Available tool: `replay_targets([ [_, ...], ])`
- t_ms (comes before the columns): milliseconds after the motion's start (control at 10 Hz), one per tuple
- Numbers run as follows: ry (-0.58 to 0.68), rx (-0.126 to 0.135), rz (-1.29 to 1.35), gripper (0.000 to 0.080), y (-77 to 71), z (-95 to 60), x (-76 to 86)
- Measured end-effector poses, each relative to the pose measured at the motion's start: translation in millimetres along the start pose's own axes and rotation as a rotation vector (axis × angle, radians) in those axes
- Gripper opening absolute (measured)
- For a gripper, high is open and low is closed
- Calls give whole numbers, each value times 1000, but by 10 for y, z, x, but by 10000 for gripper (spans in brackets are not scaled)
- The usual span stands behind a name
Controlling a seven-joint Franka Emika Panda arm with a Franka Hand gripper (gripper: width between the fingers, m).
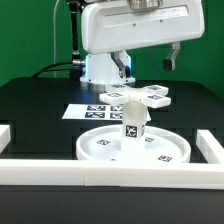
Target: Assemble round table
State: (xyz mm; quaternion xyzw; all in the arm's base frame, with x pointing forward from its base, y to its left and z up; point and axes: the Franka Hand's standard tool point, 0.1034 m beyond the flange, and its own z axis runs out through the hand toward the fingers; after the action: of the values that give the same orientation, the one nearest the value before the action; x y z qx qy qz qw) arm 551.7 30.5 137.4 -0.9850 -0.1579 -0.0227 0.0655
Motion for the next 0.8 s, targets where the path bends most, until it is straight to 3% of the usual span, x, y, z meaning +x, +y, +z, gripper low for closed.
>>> replay_targets([
  [400,-4,-12,-385,649,59,25,-24],
  [700,-40,-58,-715,649,92,-1,22],
  [800,-44,-57,-772,649,112,4,8],
])
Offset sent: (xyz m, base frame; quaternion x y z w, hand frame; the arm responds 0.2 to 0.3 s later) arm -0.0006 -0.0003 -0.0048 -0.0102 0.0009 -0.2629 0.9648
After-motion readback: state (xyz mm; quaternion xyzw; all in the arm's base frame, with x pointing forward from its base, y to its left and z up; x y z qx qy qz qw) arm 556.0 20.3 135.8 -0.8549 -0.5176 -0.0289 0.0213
